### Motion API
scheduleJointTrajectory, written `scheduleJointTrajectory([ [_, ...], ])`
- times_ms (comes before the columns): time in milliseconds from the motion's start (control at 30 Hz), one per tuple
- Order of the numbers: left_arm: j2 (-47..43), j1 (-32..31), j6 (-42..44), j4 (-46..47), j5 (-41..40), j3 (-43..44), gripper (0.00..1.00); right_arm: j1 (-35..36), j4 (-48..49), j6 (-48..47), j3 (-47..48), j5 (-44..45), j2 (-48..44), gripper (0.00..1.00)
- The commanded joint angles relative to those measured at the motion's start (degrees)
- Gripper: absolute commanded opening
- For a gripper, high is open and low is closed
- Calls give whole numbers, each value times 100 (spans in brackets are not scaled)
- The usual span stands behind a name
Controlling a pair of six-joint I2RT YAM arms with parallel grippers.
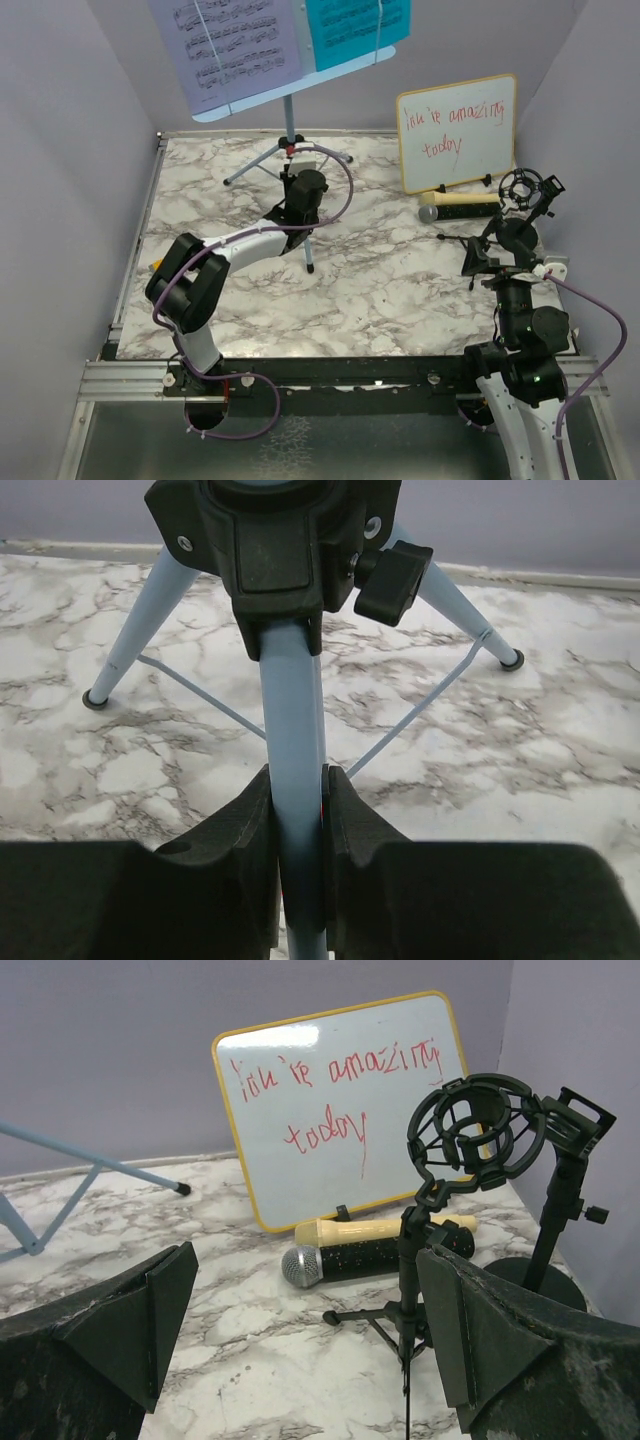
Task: Pack up the instrument practice props
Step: Move the music stand to the center of the board.
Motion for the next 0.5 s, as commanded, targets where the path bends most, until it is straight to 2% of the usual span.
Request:
scheduleJointTrajectory([
  [0,-311,-581,390,-94,430,-90,3,72,38,-104,-10,156,-527,100],
  [467,-487,-1304,-836,-885,659,-149,0,108,22,-153,-19,179,-519,100],
])
